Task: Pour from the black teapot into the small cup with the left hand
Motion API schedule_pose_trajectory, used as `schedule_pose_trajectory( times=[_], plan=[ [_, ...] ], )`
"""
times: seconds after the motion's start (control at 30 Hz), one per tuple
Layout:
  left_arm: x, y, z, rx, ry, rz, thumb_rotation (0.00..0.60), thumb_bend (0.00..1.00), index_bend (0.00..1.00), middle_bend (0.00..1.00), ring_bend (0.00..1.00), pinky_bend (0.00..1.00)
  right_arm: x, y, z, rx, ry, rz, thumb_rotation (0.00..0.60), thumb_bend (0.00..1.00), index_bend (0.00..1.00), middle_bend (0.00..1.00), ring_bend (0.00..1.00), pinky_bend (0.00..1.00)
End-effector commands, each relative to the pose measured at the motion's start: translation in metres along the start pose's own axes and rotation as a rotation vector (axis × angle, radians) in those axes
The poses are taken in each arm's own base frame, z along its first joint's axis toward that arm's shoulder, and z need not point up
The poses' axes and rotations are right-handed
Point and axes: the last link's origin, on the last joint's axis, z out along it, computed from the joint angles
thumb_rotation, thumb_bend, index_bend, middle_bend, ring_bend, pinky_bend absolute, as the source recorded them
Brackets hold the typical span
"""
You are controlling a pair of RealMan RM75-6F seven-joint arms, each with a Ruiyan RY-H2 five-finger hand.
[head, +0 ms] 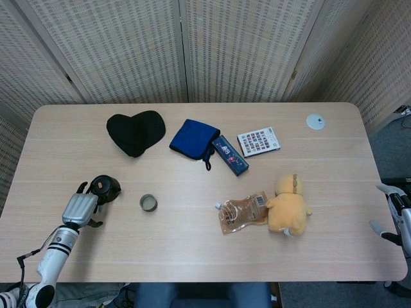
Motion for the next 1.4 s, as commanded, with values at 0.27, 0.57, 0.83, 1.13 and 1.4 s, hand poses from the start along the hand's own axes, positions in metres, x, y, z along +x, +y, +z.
schedule_pose_trajectory(
  times=[0.27,0.57,0.83,1.13,1.4],
  plan=[
    [0.001,0.000,0.002,0.001,0.005,-0.004,0.600,0.06,0.75,0.81,0.72,0.00,-0.001,0.000,0.001,-0.001,-0.001,-0.001,0.600,0.11,0.24,0.29,0.23,0.25],
    [0.009,0.001,0.006,-0.001,0.027,-0.024,0.384,0.06,0.85,0.93,0.82,0.00,-0.001,0.002,0.002,-0.007,0.003,0.002,0.600,0.11,0.24,0.29,0.23,0.24],
    [0.019,-0.002,0.010,-0.001,0.065,-0.068,0.227,0.06,0.92,0.98,0.86,0.00,-0.002,0.004,0.003,-0.009,0.004,0.008,0.600,0.11,0.24,0.29,0.23,0.24],
    [0.027,-0.010,0.010,0.027,0.096,-0.145,0.146,0.06,0.97,1.00,0.88,0.00,-0.002,0.004,0.004,-0.002,0.005,0.012,0.600,0.11,0.24,0.29,0.23,0.24],
    [0.033,-0.019,0.006,0.040,0.149,-0.231,0.151,0.06,1.00,1.00,0.91,0.00,-0.003,0.002,0.005,0.006,0.003,0.016,0.600,0.11,0.24,0.29,0.23,0.24]
  ],
)
